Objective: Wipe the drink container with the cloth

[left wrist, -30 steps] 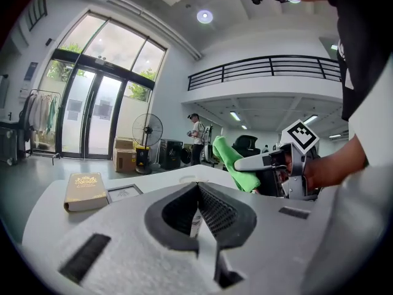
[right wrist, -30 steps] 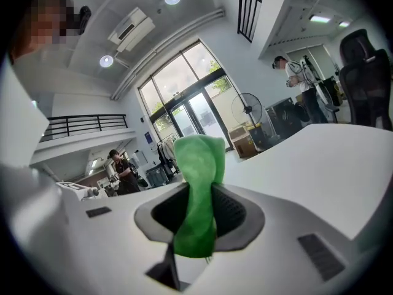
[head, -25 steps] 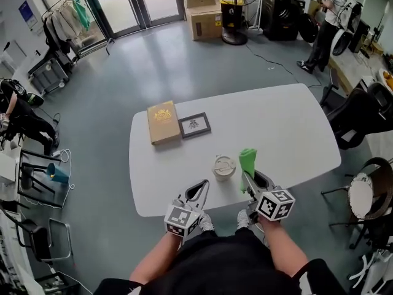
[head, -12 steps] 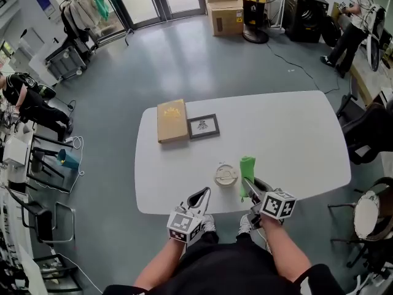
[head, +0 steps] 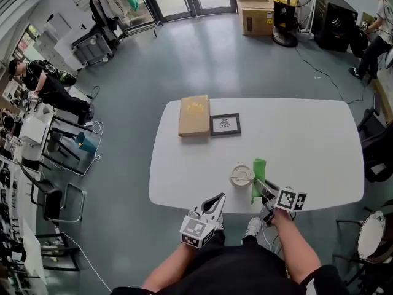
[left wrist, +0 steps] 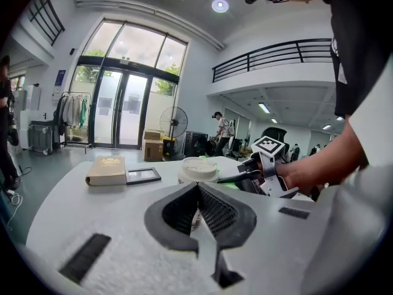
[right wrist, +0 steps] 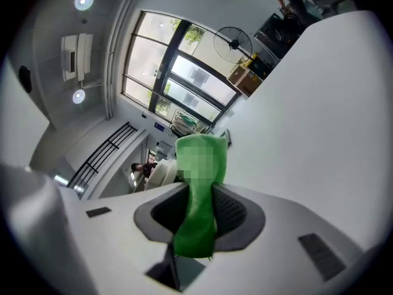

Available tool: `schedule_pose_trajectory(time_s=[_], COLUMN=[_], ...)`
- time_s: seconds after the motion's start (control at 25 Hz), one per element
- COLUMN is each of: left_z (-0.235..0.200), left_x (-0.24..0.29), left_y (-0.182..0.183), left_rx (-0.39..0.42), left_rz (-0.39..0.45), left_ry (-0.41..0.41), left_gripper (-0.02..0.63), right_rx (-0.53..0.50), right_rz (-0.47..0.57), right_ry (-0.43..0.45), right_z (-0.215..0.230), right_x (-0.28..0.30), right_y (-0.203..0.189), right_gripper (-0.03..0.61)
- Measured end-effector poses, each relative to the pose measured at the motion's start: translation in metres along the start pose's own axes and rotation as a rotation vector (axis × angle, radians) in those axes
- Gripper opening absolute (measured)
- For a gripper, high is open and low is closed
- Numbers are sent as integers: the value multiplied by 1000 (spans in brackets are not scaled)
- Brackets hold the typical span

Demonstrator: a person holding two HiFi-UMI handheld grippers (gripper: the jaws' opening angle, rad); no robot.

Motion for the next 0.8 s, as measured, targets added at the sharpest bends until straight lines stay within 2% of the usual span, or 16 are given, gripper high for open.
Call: schedule_pose_trajectory(time_s=[0.44, 0.64, 0.8], left_z=[3, 6, 6], left_x=[-9, -17, -18], left_y=[-13, -21, -27], left_rx=[-20, -59, -74], left_rz=[-48, -54, -72], left_ry=[78, 110, 137], left_gripper=[9, 9, 9], right_rx=[12, 80, 172], right_rz=[-83, -120, -138], right_ry=[6, -35, -22], right_z=[7, 29, 48], right_x=[18, 29, 43], right_y=[1, -9, -14], right_gripper=[115, 117, 117])
Point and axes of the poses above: the fingertips, and each gripper's own axes: x forward along the fingers, z to its right, y out of its top, the point moved 5 cm from there along -x, backward along the fingers, and after that the axes turned 13 degrees about -z, right-handed, at the moved point
